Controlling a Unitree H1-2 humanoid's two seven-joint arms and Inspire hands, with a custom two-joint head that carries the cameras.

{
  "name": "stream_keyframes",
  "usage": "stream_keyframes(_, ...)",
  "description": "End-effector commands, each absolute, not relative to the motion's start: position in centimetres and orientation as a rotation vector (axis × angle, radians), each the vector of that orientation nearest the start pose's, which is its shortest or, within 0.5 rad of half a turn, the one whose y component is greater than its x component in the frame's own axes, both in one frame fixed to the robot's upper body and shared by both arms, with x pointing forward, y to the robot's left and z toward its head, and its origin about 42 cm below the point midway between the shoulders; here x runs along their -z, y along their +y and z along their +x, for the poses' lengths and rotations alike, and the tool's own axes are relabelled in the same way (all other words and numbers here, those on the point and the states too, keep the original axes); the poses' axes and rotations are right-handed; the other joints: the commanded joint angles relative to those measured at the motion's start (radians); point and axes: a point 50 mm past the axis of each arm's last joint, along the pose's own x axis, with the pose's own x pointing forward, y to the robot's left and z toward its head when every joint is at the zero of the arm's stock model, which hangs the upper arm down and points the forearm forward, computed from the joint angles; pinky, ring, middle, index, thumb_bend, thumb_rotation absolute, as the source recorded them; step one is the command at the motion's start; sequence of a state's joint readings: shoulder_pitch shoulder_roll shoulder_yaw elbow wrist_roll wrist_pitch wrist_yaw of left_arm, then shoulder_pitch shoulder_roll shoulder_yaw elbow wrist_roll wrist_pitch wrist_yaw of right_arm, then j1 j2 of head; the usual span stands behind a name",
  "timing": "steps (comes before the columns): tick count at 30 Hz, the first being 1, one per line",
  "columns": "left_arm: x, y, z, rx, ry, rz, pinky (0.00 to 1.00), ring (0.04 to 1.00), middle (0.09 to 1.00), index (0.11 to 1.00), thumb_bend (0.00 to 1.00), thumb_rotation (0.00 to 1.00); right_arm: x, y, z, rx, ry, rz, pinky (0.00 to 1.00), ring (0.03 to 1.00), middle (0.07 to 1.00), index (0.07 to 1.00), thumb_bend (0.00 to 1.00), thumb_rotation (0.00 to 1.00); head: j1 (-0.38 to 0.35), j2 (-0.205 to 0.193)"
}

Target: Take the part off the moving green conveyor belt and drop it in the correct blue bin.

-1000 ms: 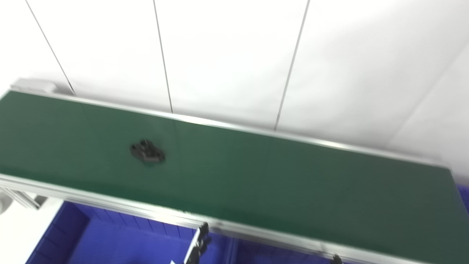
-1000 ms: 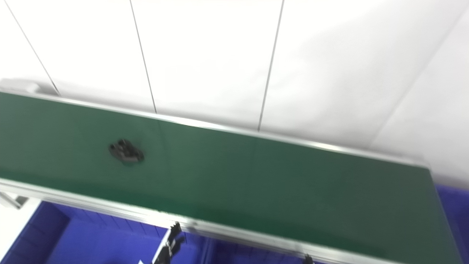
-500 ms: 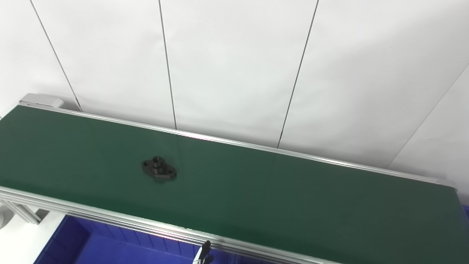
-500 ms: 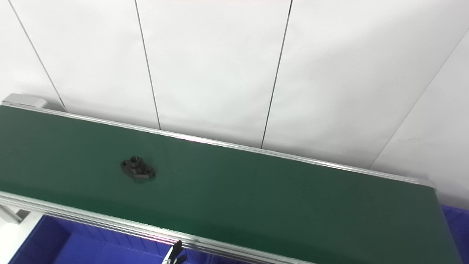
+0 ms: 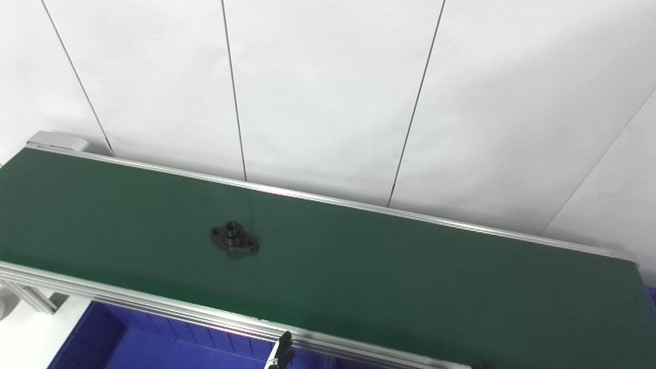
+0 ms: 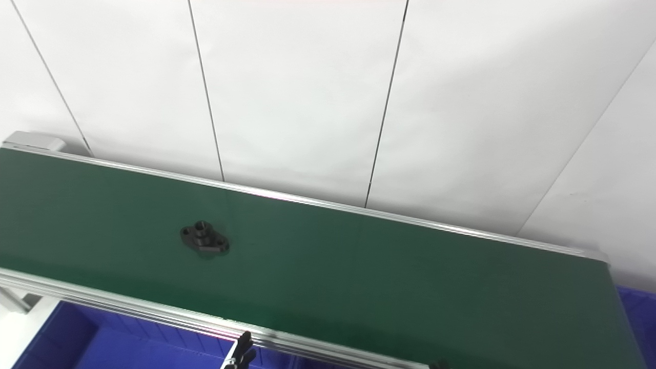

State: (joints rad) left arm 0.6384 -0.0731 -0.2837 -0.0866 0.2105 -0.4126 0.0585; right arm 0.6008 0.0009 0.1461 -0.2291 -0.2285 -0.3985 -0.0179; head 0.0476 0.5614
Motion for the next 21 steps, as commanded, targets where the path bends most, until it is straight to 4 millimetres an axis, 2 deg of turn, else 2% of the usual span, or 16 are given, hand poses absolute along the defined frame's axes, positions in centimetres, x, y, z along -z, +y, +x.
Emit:
stream_keyframes(1, -5.8, 13.5, 6.3, 0.075, 0.039, 0.004, 0.96, 0.951, 1.000, 1.000, 0.60, 1.00, -9.9, -19.0, 10.4, -0.035, -0.149, -0.207, 0.92, 0.911, 0.926, 0.993, 0.72, 0.77, -0.003, 0.004)
stream_keyframes(5, -5.9, 13.8, 6.4, 0.079, 0.046, 0.007, 0.97, 0.949, 1.000, 1.000, 0.66, 1.00, -11.4, -18.9, 13.3, -0.053, -0.204, -0.221, 0.88, 0.916, 0.948, 0.986, 0.80, 0.77, -0.011, 0.007)
stream_keyframes(8, -5.9, 14.0, 6.4, 0.082, 0.052, 0.004, 0.98, 0.958, 1.000, 1.000, 0.66, 1.00, -12.9, -18.9, 15.8, -0.074, -0.218, -0.273, 0.87, 0.909, 0.956, 0.987, 0.85, 0.79, -0.014, 0.007)
stream_keyframes(13, -6.0, 14.1, 6.5, 0.088, 0.058, 0.007, 1.00, 0.973, 1.000, 1.000, 0.67, 0.99, -14.9, -18.6, 19.3, -0.113, -0.236, -0.352, 0.81, 0.885, 0.942, 0.967, 0.87, 0.79, -0.019, 0.010)
stream_keyframes(18, -6.1, 13.9, 6.5, 0.084, 0.056, -0.024, 1.00, 0.989, 1.000, 1.000, 0.68, 0.97, -16.9, -17.9, 22.7, -0.172, -0.254, -0.469, 0.81, 0.880, 0.930, 0.968, 0.85, 0.81, -0.022, 0.013)
stream_keyframes(21, -6.2, 13.8, 6.6, 0.086, 0.049, -0.027, 1.00, 0.990, 1.000, 1.000, 0.66, 0.97, -18.1, -17.2, 24.6, -0.200, -0.250, -0.512, 0.79, 0.868, 0.924, 0.956, 0.88, 0.80, -0.018, 0.014)
